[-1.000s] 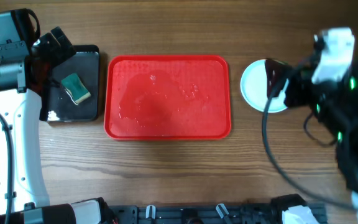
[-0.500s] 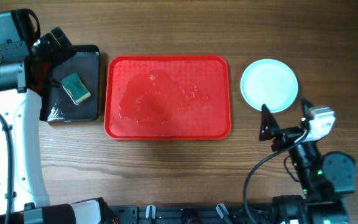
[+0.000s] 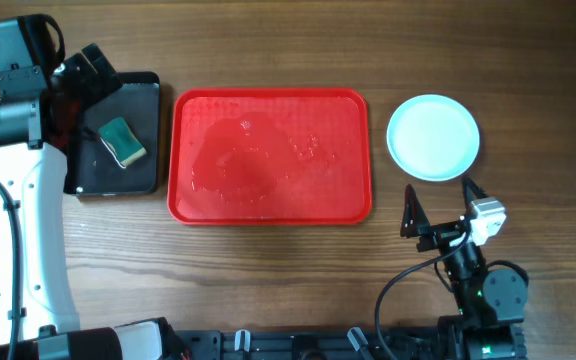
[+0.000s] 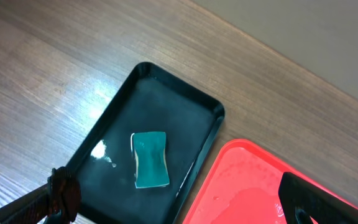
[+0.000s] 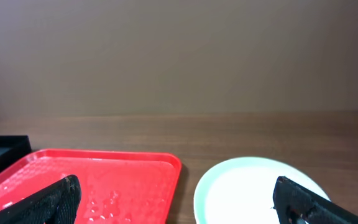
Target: Clean dirty plates on tray and stack at the side
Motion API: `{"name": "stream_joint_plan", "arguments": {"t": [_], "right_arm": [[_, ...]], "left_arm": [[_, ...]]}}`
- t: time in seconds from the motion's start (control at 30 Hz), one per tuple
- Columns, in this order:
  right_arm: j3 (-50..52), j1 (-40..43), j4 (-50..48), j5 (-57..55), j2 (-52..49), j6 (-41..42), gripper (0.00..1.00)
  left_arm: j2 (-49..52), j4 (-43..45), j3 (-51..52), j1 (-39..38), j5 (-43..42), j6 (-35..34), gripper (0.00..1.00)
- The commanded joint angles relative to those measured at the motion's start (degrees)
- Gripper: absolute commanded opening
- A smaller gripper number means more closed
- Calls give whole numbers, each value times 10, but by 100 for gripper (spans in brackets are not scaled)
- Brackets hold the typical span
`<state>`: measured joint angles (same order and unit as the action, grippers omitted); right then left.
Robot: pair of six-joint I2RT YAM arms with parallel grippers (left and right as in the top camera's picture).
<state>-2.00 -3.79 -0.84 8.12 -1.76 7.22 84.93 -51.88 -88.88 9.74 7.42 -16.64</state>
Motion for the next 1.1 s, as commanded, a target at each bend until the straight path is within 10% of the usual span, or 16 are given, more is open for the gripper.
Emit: {"name": "stream_joint_plan", "arguments": {"t": [0.0, 1.07], "right_arm": [[17, 3, 0, 9, 16, 8, 100], [17, 3, 2, 2, 12, 3, 100]], "left_arm": [[2, 1, 1, 0, -3, -5, 100], [1, 0, 1, 2, -3, -5, 100]]}}
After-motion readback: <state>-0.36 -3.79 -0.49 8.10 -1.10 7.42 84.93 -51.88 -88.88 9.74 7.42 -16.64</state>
